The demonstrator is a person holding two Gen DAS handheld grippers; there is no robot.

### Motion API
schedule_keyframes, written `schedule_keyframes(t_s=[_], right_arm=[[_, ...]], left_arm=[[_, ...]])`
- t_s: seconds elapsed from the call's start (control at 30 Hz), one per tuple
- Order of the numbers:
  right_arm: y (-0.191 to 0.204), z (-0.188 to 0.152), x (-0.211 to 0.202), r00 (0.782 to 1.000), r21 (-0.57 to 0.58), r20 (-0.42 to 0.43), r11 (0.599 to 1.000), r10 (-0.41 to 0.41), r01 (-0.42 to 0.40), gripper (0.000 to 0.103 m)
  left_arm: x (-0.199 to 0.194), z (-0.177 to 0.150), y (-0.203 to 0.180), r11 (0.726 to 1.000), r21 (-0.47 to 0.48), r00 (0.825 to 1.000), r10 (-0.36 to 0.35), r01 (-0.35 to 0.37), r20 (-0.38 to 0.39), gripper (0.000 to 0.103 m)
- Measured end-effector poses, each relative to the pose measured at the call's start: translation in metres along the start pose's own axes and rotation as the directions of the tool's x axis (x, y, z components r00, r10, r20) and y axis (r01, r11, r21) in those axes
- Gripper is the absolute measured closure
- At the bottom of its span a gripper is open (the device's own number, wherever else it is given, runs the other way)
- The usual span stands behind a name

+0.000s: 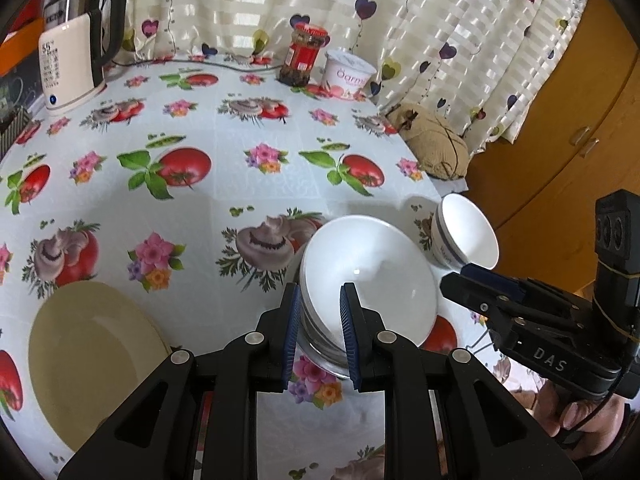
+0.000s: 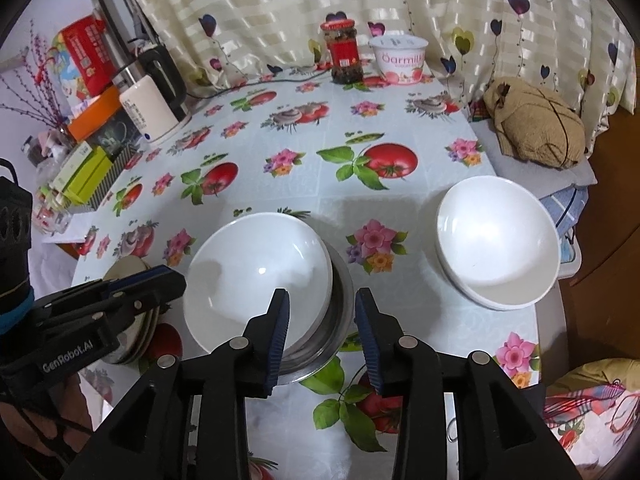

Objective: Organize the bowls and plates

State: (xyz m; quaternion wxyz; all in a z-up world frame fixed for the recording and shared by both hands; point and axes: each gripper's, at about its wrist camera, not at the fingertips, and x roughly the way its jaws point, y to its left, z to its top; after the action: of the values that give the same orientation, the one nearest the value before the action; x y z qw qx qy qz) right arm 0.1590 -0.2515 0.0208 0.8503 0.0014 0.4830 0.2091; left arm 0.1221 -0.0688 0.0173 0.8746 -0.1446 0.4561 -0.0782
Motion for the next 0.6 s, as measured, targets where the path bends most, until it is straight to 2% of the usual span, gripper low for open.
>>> schedule_keyframes(t_s=[0.23,0.6], right_arm=[[-0.002,-0.004,-0.023,0.999,0.003,0.05,1.0,-0.011,0.011,0.065],[-0.009,-0.008,-0.039,0.996,0.015,0.078,0.999,-0.035,0.034,0.064]], left_arm=[[-0.011,0.0,-0.01,0.999,0.038,0.999,0.004,-0.006,0.035,0.082],[-0.015,0.004,-0.025,0.997,0.073,0.999,-0.026,0.023,0.043,0.082]])
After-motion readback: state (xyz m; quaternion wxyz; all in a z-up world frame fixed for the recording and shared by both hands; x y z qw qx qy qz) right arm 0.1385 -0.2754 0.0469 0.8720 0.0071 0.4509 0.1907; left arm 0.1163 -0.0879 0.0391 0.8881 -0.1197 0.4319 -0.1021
